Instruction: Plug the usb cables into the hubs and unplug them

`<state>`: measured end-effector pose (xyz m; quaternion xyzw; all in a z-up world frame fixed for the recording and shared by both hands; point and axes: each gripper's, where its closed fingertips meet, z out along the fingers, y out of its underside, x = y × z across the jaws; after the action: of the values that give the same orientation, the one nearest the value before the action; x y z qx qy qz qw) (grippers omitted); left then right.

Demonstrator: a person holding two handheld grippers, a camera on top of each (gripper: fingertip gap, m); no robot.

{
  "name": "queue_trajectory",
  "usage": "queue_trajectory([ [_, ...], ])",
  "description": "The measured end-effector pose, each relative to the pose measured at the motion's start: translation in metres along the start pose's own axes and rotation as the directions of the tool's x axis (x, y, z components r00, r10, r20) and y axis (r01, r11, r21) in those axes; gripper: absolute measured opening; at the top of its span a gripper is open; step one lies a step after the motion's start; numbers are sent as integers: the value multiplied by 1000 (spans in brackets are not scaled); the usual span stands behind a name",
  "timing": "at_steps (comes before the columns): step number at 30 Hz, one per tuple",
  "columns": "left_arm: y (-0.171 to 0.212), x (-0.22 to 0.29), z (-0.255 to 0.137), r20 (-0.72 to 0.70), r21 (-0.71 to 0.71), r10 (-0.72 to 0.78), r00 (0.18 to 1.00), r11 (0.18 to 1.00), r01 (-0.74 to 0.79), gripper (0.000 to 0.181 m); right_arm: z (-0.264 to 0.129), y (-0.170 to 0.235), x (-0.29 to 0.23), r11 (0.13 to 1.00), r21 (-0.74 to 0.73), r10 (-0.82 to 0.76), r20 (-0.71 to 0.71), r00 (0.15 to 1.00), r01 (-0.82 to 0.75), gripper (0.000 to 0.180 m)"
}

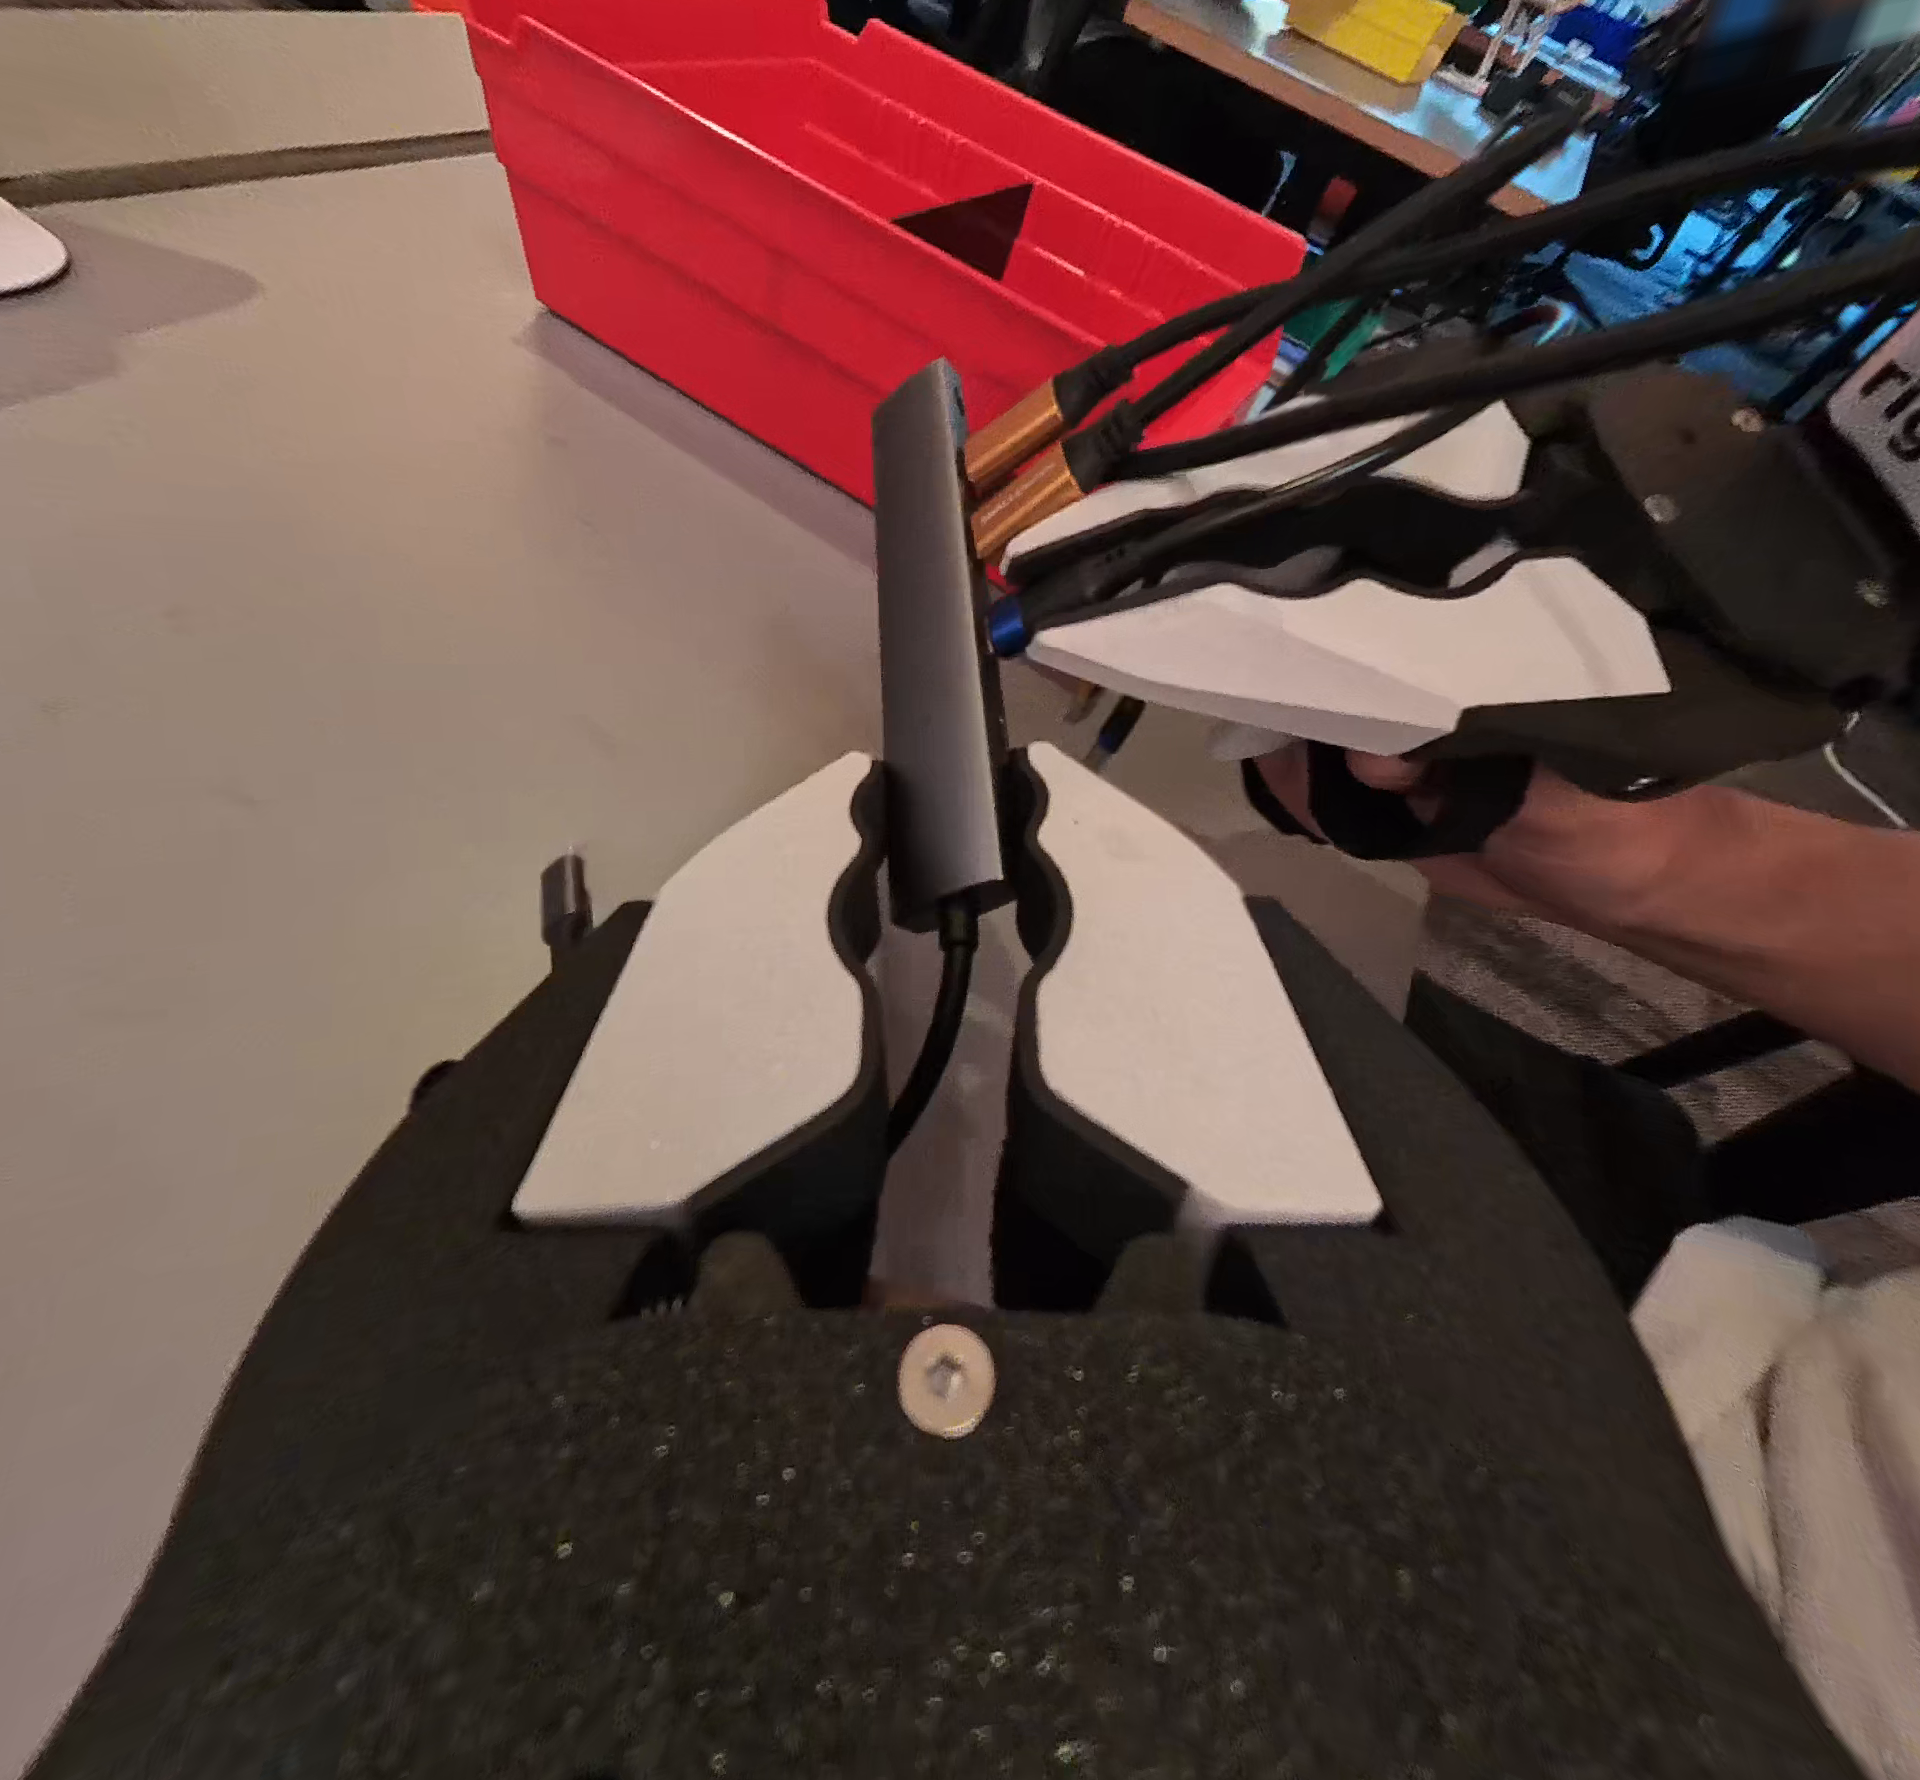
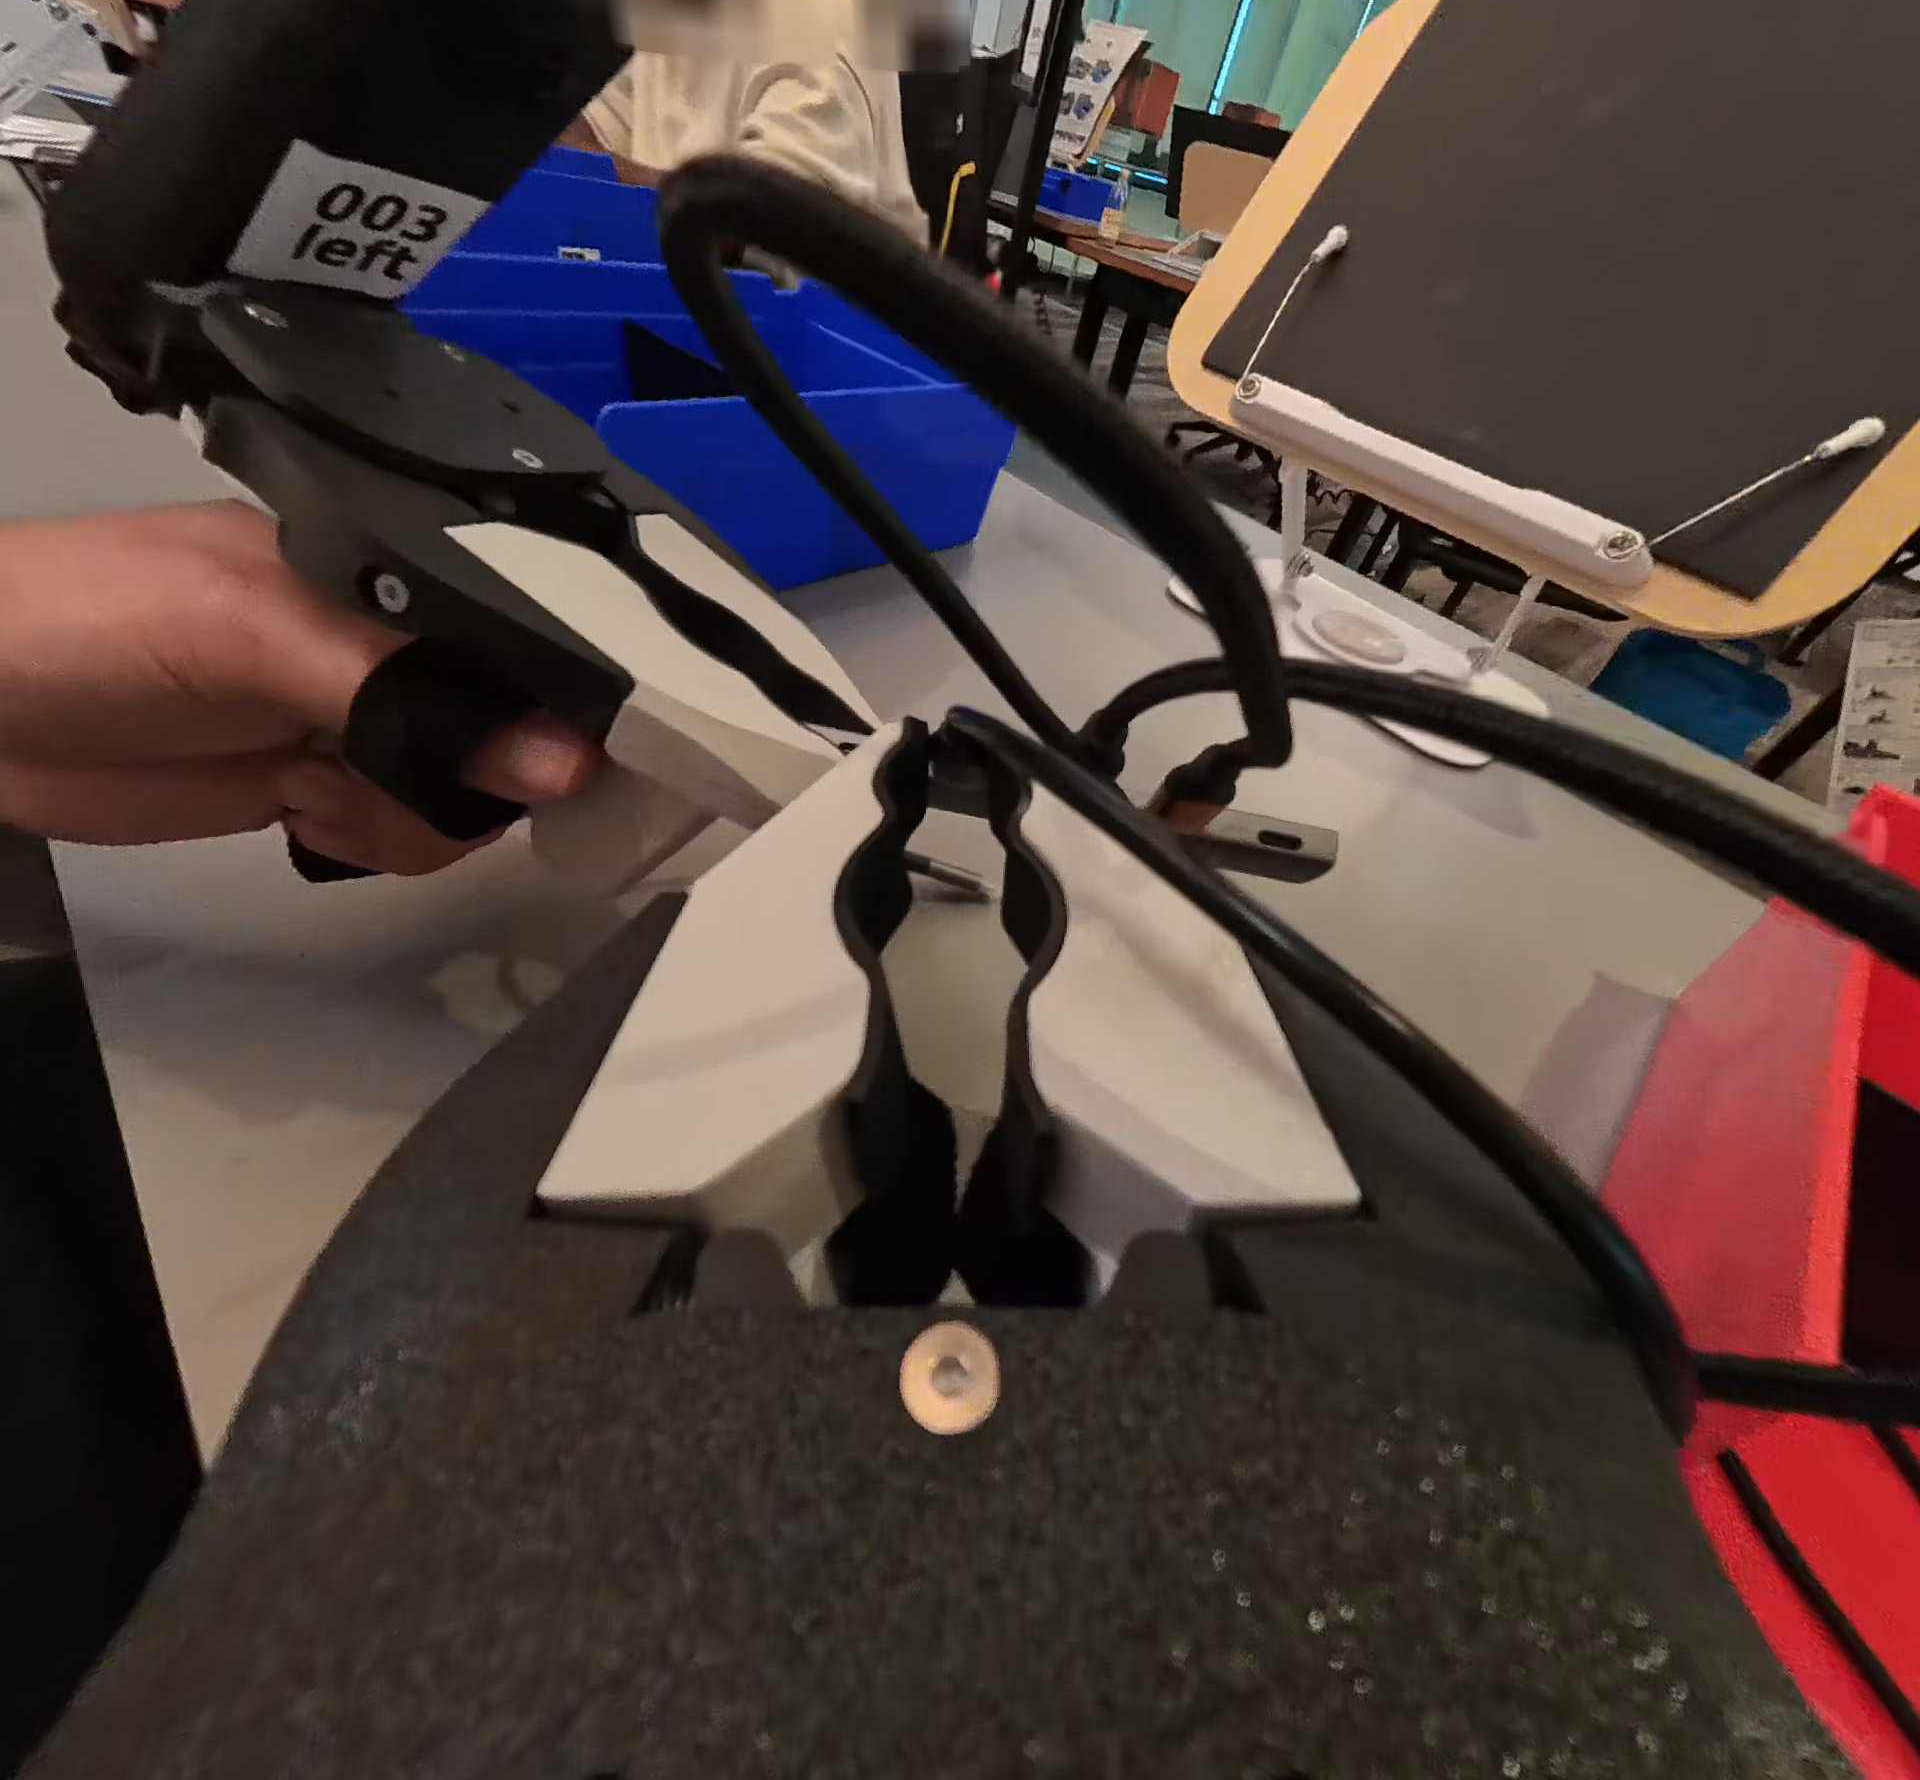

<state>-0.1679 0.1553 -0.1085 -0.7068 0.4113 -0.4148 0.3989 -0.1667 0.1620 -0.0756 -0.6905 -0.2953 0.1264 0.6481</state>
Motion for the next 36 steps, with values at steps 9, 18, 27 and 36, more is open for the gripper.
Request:
queue_trajectory([
  [9, -15, 11, -8, -323, 33, -323, 890, 936, 352, 24, -6, -8, -8, 990, 30, -135, -9, 991, 136, 10],
  [18, 3, -4, -2, -118, -43, -100, 988, 995, 95, 22, 5, 11, -12, 993, -56, -99, 14, 995, 99, 10],
  [27, 8, -20, 0, 31, -67, -54, 998, 996, 56, 21, 13, 21, -8, 964, -199, -199, -84, 976, 179, 9],
  [36, -1, -60, -19, 227, -27, -2, 974, 1000, 8, 21, -48, -12, -39, 982, -105, -129, 234, 964, 157, 10],
])
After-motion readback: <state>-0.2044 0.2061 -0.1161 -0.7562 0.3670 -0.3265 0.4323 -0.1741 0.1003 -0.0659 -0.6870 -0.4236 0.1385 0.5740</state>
